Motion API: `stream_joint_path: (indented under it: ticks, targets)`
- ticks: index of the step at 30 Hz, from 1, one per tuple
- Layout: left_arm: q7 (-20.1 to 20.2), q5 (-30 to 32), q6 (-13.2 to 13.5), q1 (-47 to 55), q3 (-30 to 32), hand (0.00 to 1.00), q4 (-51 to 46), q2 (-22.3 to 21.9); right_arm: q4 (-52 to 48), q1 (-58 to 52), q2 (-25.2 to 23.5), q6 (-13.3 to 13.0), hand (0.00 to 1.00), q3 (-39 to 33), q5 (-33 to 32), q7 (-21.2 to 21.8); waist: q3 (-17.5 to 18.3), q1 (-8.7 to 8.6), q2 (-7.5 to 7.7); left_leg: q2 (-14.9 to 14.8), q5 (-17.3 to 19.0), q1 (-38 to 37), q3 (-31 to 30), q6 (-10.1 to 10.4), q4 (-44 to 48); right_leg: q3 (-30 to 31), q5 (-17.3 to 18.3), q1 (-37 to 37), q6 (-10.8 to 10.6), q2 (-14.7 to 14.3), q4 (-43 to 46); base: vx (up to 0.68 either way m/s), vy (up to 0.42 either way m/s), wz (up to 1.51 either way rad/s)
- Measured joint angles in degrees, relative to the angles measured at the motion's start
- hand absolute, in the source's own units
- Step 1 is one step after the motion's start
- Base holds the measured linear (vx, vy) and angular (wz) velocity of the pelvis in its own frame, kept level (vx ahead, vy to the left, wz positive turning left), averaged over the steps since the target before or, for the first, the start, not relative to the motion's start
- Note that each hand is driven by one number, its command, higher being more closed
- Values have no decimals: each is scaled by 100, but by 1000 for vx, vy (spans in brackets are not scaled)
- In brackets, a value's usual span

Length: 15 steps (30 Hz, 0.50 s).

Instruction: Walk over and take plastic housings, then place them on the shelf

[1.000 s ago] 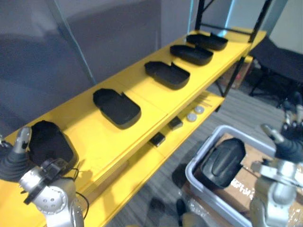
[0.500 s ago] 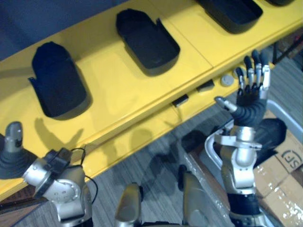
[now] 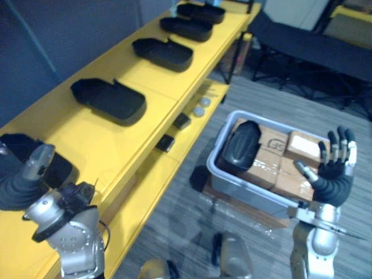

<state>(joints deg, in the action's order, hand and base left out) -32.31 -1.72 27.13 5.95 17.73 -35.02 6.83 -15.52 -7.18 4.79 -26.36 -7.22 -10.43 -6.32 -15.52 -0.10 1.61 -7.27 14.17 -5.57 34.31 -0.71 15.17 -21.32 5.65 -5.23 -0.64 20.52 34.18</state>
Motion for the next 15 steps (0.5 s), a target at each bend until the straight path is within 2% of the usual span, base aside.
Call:
stream_joint_path:
  ticks: [1, 2, 3, 4, 6, 8, 10, 11, 13, 15]
  targets:
    - [2, -1, -21, 103, 126, 0, 56, -5, 114, 148, 2, 44, 0, 164, 100, -6, 90, 91, 61, -61, -32, 75, 151, 53, 32, -116, -22, 182, 7, 106, -235, -44, -257, -116]
    - [3, -2, -61, 228, 232, 0, 86, -19, 142, 259, 1, 154, 0, 375, 236, -1, 219, 143, 180, -177, -63, 269, 315, 110, 169, -249, -329, 352, 17, 186, -681, -26, -292, -117]
    - [3, 0, -87, 267, 295, 0, 94, -127, 143, 357, 36, 280, 0, 477, 311, 1, 250, 247, 189, -345, -119, 444, 317, 218, 339, -276, -357, 338, -244, -78, -1125, -27, -337, -109]
    - [2, 1, -96, 299, 298, 0, 93, -203, 142, 385, 78, 354, 0, 482, 326, 2, 253, 301, 106, -436, -149, 501, 225, 269, 332, -294, -399, 298, -299, -207, -1256, -29, -314, -98]
    - [-21, 5, -60, 261, 377, 0, 94, -324, 149, 324, 195, 548, 0, 397, 310, 17, 247, 203, -69, -739, -241, 576, 250, 413, 397, -295, -379, 244, -344, -520, -1504, -27, -282, -60]
    - [-77, 17, 83, 165, 407, 0, 93, -335, 150, 264, 224, 663, 0, 223, 167, 44, 194, 119, -73, -888, -244, 625, 234, 418, 616, -346, -193, 239, -494, -602, -1524, -27, -223, -35]
    - [-91, 4, 137, 61, 387, 0, 93, -462, 150, 273, 242, 763, 0, -46, 26, 29, 52, 26, -112, -1016, -236, 782, 80, 404, 992, -380, 2, 216, -474, -683, -1514, -57, -226, -36]
    - [-73, 1, 185, 33, 355, 0, 93, -628, 178, 294, 252, 860, 0, -178, -117, -6, -138, 6, -167, -1077, -231, 782, -148, 395, 1147, -328, 66, 196, -409, -748, -1455, -121, -169, -60]
    - [141, -18, 172, 263, 113, 0, 94, -782, 281, 221, 230, 925, 0, -244, -141, -58, -202, -9, -209, -1010, -227, 838, -572, 388, 1131, -103, 174, 14, -414, -800, -1372, -151, -136, -62]
    - [615, -39, 65, 549, -431, 0, 100, -759, 366, 80, 214, 937, 0, -264, -233, -138, -298, -84, -272, -971, -220, 852, -779, 384, 1050, 12, 196, -137, -381, -837, -1304, -138, -88, -32]
